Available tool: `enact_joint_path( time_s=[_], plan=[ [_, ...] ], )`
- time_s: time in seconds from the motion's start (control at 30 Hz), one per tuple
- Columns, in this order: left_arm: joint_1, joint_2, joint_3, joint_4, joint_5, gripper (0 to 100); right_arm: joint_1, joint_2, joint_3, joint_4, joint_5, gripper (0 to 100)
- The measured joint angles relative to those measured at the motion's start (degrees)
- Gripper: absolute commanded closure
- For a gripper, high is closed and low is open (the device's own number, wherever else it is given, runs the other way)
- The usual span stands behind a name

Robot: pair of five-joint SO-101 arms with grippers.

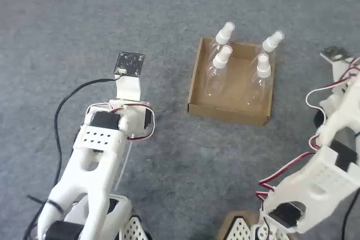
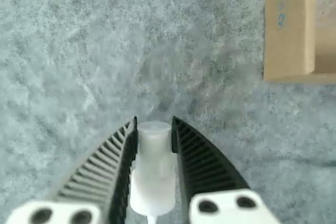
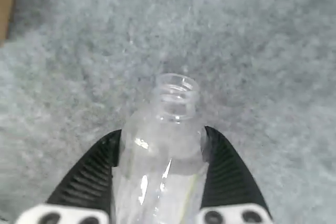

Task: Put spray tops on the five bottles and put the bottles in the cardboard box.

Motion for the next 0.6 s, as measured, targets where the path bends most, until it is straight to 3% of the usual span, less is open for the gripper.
enact_joint_path(
  time_s=[0.27, 0.43, 0.6],
  plan=[
    [-0.26, 0.0, -8.7, 5.1, 0.0, 99, -8.97, -20.75, 2.02, 5.01, -9.23, 99.2],
    [-0.62, -0.44, -15.38, 9.93, 0.0, 99, -20.92, -36.48, 11.96, 5.1, -16.35, 99.2],
    [-5.27, -8.7, -19.52, 11.25, 0.0, 99, -36.04, -50.81, 20.04, 5.1, -23.74, 99.2]
  ],
)
